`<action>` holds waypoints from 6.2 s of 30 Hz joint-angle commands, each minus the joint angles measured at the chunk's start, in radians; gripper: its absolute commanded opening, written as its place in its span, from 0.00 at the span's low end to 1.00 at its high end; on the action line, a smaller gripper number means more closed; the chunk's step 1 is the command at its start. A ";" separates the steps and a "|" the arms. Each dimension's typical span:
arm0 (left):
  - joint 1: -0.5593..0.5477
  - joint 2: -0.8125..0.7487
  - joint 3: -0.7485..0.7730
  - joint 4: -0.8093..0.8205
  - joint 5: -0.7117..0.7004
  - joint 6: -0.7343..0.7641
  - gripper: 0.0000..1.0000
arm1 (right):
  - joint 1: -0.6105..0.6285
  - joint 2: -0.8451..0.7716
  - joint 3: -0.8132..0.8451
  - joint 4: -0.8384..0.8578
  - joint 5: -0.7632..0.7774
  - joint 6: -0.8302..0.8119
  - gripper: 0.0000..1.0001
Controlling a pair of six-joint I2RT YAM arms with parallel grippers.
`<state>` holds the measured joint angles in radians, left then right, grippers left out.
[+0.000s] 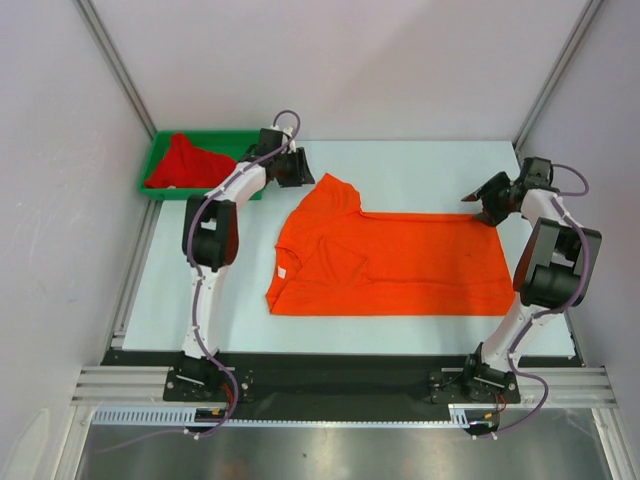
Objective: Fold and stack the t-shirts
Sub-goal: Fold the tshirt
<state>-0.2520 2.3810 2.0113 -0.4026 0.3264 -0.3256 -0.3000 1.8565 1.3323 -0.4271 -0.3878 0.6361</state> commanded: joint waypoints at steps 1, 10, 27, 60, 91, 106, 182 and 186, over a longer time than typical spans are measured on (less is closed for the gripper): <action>-0.020 0.044 0.063 0.114 0.037 -0.047 0.53 | -0.044 0.049 0.074 0.042 -0.049 0.034 0.61; -0.035 0.086 -0.003 0.263 0.050 -0.222 0.59 | -0.091 0.098 0.122 0.002 -0.034 0.033 0.63; -0.052 0.147 0.009 0.300 0.031 -0.253 0.57 | -0.169 0.198 0.140 0.074 -0.088 0.089 0.63; -0.052 0.089 0.046 0.312 0.062 -0.274 0.00 | -0.142 0.282 0.238 0.024 0.044 0.116 0.35; -0.052 -0.223 -0.221 0.268 0.023 -0.142 0.00 | -0.149 0.268 0.312 -0.128 0.020 0.033 0.00; -0.056 -0.477 -0.485 0.268 0.020 -0.118 0.01 | -0.185 0.150 0.239 -0.203 0.024 0.000 0.00; -0.122 -0.847 -1.128 0.160 0.003 -0.127 0.00 | -0.274 -0.128 -0.185 -0.271 0.199 -0.098 0.00; -0.122 -0.852 -1.126 0.160 0.006 -0.125 0.00 | -0.274 -0.132 -0.180 -0.277 0.202 -0.098 0.00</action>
<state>-0.3683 1.5318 0.8772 -0.2401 0.3256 -0.4625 -0.5663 1.7721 1.1477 -0.7052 -0.2058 0.5488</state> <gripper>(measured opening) 0.008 0.043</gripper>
